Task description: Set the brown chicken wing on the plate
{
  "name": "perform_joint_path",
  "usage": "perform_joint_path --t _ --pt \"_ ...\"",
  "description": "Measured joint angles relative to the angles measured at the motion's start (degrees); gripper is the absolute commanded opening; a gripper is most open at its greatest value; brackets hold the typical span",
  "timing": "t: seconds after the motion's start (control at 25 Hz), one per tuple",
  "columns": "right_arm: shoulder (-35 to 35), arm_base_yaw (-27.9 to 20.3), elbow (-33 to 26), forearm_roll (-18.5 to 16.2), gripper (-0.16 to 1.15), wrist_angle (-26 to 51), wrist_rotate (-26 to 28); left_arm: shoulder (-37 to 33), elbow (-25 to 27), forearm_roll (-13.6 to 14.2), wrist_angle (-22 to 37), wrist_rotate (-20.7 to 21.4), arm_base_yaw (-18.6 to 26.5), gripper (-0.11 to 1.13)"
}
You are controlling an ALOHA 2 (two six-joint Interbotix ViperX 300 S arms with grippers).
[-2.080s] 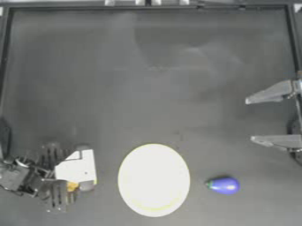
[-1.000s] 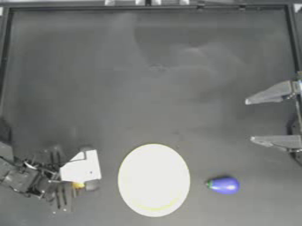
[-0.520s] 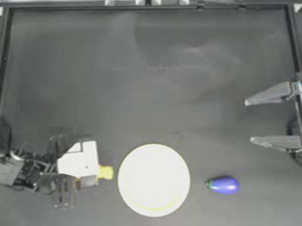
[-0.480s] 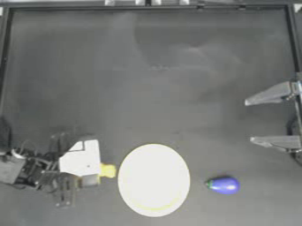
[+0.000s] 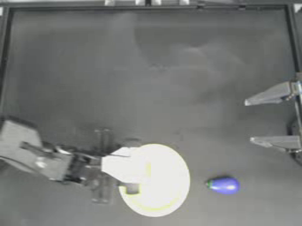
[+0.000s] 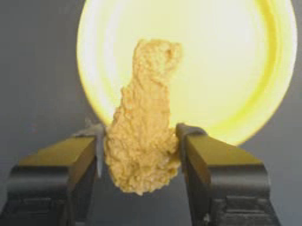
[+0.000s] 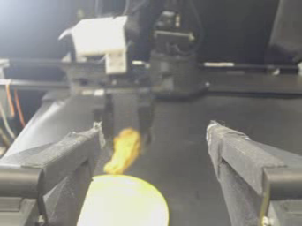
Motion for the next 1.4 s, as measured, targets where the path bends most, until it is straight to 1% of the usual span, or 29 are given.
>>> perform_joint_path --t 0.12,0.28,0.6,0.8,1.04,1.12,1.16,1.28,1.36,1.4 --pt "-0.09 -0.09 0.44 0.26 1.00 -0.26 0.00 3.43 -2.11 0.00 -3.96 0.53 0.35 0.35" --pt "-0.09 -0.09 0.53 0.26 1.00 -0.88 0.00 5.98 -2.55 -0.09 -8.44 0.53 1.49 0.35" --pt "0.00 0.00 1.14 0.53 1.00 -1.41 0.00 10.11 -2.81 -0.18 -12.74 0.62 3.16 0.35" --pt "-0.09 0.00 1.14 0.53 1.00 -1.58 0.00 12.04 -3.43 -0.35 -13.36 0.62 3.52 0.35" --pt "-0.09 0.00 1.14 0.62 1.00 -1.58 0.00 12.83 -3.52 -1.85 -13.10 0.70 3.52 0.39" --pt "-0.09 0.00 1.23 0.62 1.00 -1.58 0.00 12.83 -3.52 -2.11 -13.01 1.23 3.52 0.45" --pt "-0.09 0.00 1.32 0.62 1.00 -1.58 0.00 12.83 -3.52 -2.81 -12.92 1.49 3.52 0.52" --pt "0.00 -0.09 1.41 0.62 1.00 -1.58 0.00 12.83 -3.52 -3.96 -12.30 2.02 3.52 0.77" --pt "-0.09 0.00 1.49 0.62 1.00 -1.58 0.00 12.83 -3.60 -4.75 -11.51 2.20 3.69 0.98" --pt "-0.09 -0.09 1.41 0.70 1.00 -1.58 0.00 12.83 -3.78 -5.01 -11.34 2.29 3.69 1.03"
